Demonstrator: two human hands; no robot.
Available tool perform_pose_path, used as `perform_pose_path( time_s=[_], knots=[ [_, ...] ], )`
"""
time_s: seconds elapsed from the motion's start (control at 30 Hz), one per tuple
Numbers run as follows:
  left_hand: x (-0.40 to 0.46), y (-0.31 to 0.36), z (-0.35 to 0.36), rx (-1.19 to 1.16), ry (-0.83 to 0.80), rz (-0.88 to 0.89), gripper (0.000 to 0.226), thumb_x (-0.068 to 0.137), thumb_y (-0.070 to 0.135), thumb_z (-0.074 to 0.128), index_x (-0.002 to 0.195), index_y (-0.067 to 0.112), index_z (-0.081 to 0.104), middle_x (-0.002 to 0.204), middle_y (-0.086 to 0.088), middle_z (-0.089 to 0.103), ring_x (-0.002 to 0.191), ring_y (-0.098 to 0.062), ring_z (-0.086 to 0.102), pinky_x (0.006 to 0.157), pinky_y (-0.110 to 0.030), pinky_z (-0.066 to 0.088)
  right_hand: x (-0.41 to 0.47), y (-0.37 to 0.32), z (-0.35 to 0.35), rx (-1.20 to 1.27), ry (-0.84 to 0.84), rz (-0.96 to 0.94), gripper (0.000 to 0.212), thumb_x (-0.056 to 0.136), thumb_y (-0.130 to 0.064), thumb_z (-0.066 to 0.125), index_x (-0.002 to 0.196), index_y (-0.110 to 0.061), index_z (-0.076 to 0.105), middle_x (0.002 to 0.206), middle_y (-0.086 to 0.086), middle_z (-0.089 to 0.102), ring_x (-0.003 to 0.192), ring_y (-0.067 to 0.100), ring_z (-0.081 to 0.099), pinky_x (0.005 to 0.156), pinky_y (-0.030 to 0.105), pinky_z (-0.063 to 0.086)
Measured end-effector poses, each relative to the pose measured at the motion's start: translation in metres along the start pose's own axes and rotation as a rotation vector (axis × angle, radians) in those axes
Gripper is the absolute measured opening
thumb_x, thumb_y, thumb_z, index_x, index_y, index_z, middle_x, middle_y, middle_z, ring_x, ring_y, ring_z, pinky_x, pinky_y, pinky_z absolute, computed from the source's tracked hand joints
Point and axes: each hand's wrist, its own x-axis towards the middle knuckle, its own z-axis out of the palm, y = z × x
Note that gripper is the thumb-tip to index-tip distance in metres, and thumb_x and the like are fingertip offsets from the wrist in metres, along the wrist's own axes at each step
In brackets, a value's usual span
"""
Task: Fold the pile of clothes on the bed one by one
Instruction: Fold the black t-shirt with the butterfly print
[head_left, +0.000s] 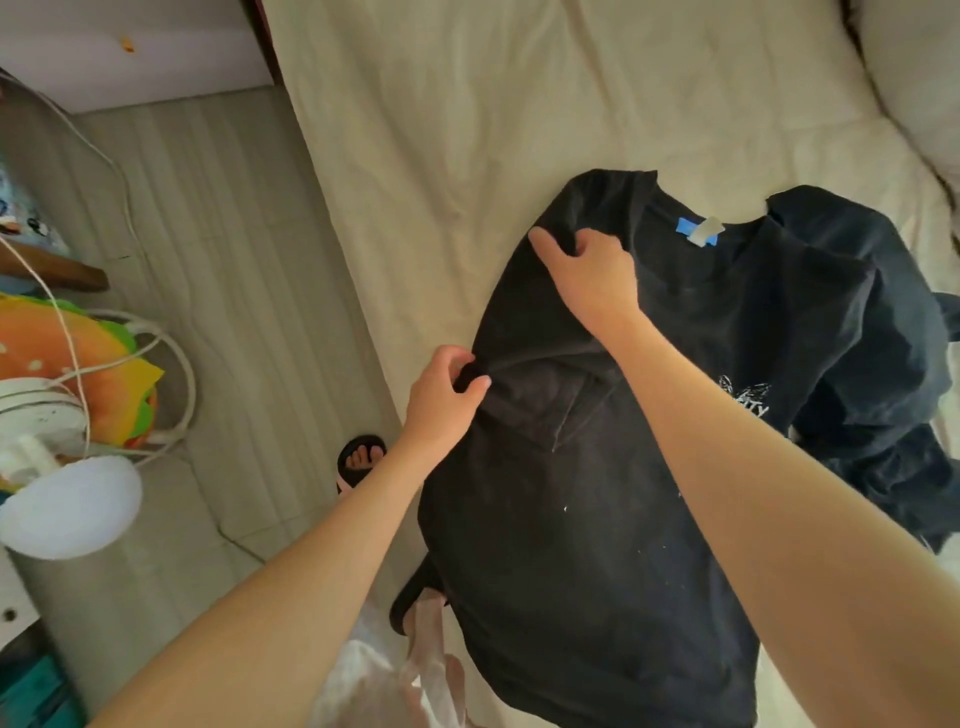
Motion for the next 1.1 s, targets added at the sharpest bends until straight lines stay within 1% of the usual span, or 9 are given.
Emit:
perform_pose_path(
  time_s=[0.1, 0.17, 0.27, 0.43, 0.53, 0.63, 0.77, 0.93, 1.1],
  knots=[
    [-0.001, -0.001, -0.002, 0.032, 0.014, 0.035, 0.029, 0.089, 0.01, 0.06, 0.105, 0.025, 0.041, 0.107, 0.008, 0.05, 0.096, -0.007, 0.05, 0.077, -0.012, 0.039, 0.015, -0.018, -0.003, 0.387, -0.038, 0.224, 0.022, 0.088, -0.023, 0.062, 0.069, -0.021, 0.054, 0.071, -0.003, 0.054, 0.068, 0.011, 0.051, 0.063, 0.027, 0.047],
    [-0.007, -0.003, -0.003, 0.058, 0.0, 0.086, 0.035, 0.088, 0.006, 0.06, 0.104, 0.028, 0.037, 0.105, 0.01, 0.047, 0.095, -0.005, 0.049, 0.07, -0.005, 0.04, 0.028, -0.029, -0.003, 0.486, -0.068, 0.35, 0.008, 0.089, -0.013, 0.059, 0.091, -0.019, 0.064, 0.091, -0.001, 0.06, 0.091, 0.018, 0.057, 0.081, 0.029, 0.049],
    [-0.017, -0.009, -0.007, 0.101, 0.002, 0.063, 0.042, 0.087, 0.006, 0.062, 0.118, 0.023, 0.04, 0.114, 0.007, 0.045, 0.102, -0.01, 0.051, 0.08, -0.008, 0.042, 0.042, -0.031, -0.001, 0.496, -0.07, 0.348, 0.035, 0.095, -0.009, 0.044, 0.124, -0.02, 0.061, 0.112, -0.001, 0.062, 0.108, 0.019, 0.057, 0.095, 0.029, 0.048],
    [-0.036, -0.011, -0.014, 0.429, 0.181, 0.23, 0.036, 0.085, 0.014, 0.067, 0.118, 0.011, 0.054, 0.113, -0.007, 0.054, 0.103, -0.02, 0.053, 0.086, -0.025, 0.045, 0.003, 0.007, -0.003, 0.086, 0.259, 0.0, 0.018, 0.094, -0.022, 0.049, 0.108, -0.02, 0.059, 0.099, -0.008, 0.056, 0.085, 0.004, 0.052, 0.082, 0.022, 0.04],
    [-0.046, 0.001, 0.001, 0.583, 0.132, 0.429, 0.014, 0.09, 0.018, 0.059, 0.103, 0.013, 0.062, 0.103, -0.006, 0.06, 0.094, -0.019, 0.054, 0.079, -0.026, 0.044, -0.038, 0.05, 0.0, 0.177, 0.385, 0.213, 0.009, 0.093, -0.027, 0.052, 0.089, -0.02, 0.051, 0.084, -0.007, 0.056, 0.075, 0.005, 0.052, 0.08, 0.027, 0.042],
    [-0.047, 0.01, 0.032, 0.629, 0.032, 0.442, 0.022, 0.098, 0.028, 0.043, 0.113, 0.018, 0.057, 0.11, 0.0, 0.057, 0.097, -0.013, 0.049, 0.078, -0.021, 0.035, -0.061, 0.092, 0.0, 0.382, 0.321, 0.553, 0.023, 0.092, -0.036, 0.056, 0.091, -0.014, 0.05, 0.087, 0.002, 0.057, 0.08, 0.018, 0.054, 0.079, 0.033, 0.046],
    [-0.035, 0.02, 0.059, 0.682, 0.067, 0.358, 0.039, 0.092, 0.04, 0.053, 0.122, 0.016, 0.05, 0.111, -0.003, 0.053, 0.098, -0.018, 0.05, 0.08, -0.028, 0.041, -0.042, 0.103, -0.011, 0.685, 0.166, 0.678, 0.023, 0.091, -0.037, 0.06, 0.094, -0.015, 0.06, 0.091, 0.001, 0.061, 0.077, 0.009, 0.057, 0.067, 0.024, 0.048],
    [-0.038, 0.025, 0.06, 0.719, 0.077, 0.354, 0.017, 0.09, 0.014, 0.056, 0.106, 0.011, 0.057, 0.097, -0.006, 0.058, 0.088, -0.02, 0.052, 0.075, -0.031, 0.042, -0.014, 0.099, -0.017, 0.886, -0.074, 0.851, 0.038, 0.09, -0.029, 0.062, 0.124, -0.012, 0.058, 0.114, 0.002, 0.066, 0.098, 0.014, 0.062, 0.078, 0.027, 0.044],
    [-0.061, 0.012, 0.053, 0.746, 0.072, 0.517, 0.011, 0.077, 0.013, 0.072, 0.082, 0.007, 0.065, 0.074, -0.008, 0.061, 0.069, -0.021, 0.056, 0.06, -0.032, 0.048, -0.012, 0.095, -0.018, 1.011, 0.089, 0.87, 0.035, 0.087, -0.009, 0.061, 0.122, -0.006, 0.057, 0.109, 0.008, 0.068, 0.088, 0.021, 0.068, 0.056, 0.025, 0.051]
  ],
)
